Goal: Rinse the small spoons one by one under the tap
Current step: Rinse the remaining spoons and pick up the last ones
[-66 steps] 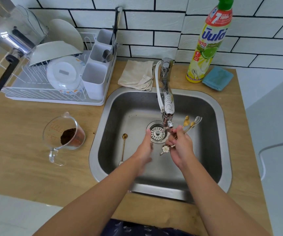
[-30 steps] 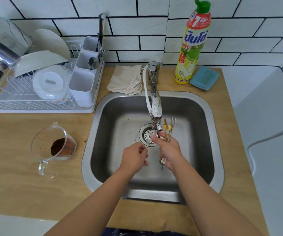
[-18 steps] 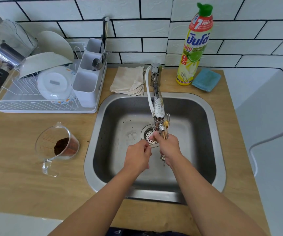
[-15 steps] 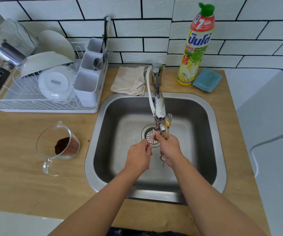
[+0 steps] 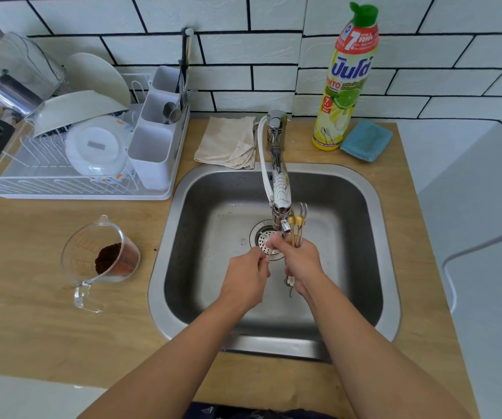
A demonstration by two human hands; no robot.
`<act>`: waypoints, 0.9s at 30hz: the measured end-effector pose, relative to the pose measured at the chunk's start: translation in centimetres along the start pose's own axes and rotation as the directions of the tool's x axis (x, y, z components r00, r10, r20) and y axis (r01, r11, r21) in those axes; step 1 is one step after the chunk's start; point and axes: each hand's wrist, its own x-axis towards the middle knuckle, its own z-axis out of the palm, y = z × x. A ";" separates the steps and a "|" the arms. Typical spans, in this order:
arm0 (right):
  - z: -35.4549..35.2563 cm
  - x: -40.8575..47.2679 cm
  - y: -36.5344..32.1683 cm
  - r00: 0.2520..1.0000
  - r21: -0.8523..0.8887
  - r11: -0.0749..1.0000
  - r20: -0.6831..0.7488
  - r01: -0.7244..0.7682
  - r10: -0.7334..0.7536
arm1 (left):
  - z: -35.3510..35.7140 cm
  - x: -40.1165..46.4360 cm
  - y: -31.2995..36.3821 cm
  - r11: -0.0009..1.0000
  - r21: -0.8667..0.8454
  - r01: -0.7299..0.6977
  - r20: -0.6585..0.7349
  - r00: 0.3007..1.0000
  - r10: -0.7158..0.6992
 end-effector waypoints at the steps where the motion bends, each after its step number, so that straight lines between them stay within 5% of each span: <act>1: 0.0 0.0 -0.1 1.000 0.002 1.000 -0.015 -0.006 0.006 | 0.0 0.0 0.1 1.000 0.008 -0.009 0.005 1.000 0.009; 11: 0.3 0.2 0.3 1.000 0.071 0.997 -0.016 -0.025 0.026 | 0.2 -0.3 0.1 1.000 -0.005 0.002 0.010 1.000 -0.002; 14: 0.0 0.4 0.4 0.997 0.105 0.993 0.065 -0.054 0.047 | -0.3 -0.1 0.2 0.962 -0.241 0.127 0.082 0.991 -0.110; 15: -0.2 0.5 0.6 0.991 0.154 0.986 0.124 -0.070 0.051 | -0.7 0.2 0.2 0.873 -0.429 0.232 0.172 0.970 -0.173; 17: -0.6 0.6 0.9 0.976 0.240 0.965 0.209 -0.105 0.054 | -1.7 0.4 0.2 0.539 -0.701 0.467 0.422 0.881 -0.214; 18: -0.8 0.7 1.0 0.975 0.261 0.958 0.214 -0.118 0.062 | -2.1 0.4 0.1 0.413 -0.732 0.543 0.511 0.837 -0.196; 19: -0.8 0.8 1.1 0.976 0.257 0.958 0.201 -0.129 0.078 | -2.5 0.3 -0.1 0.393 -0.718 0.575 0.554 0.813 -0.178; 23: -0.8 1.0 1.2 0.989 0.136 0.983 0.094 -0.122 0.110 | -2.5 0.0 -0.7 0.744 -0.495 0.450 0.478 0.856 -0.199; 27: -0.5 0.4 0.9 0.980 0.171 0.980 0.184 -0.104 0.072 | -2.3 0.1 -0.4 0.685 -0.567 0.457 0.454 0.867 -0.203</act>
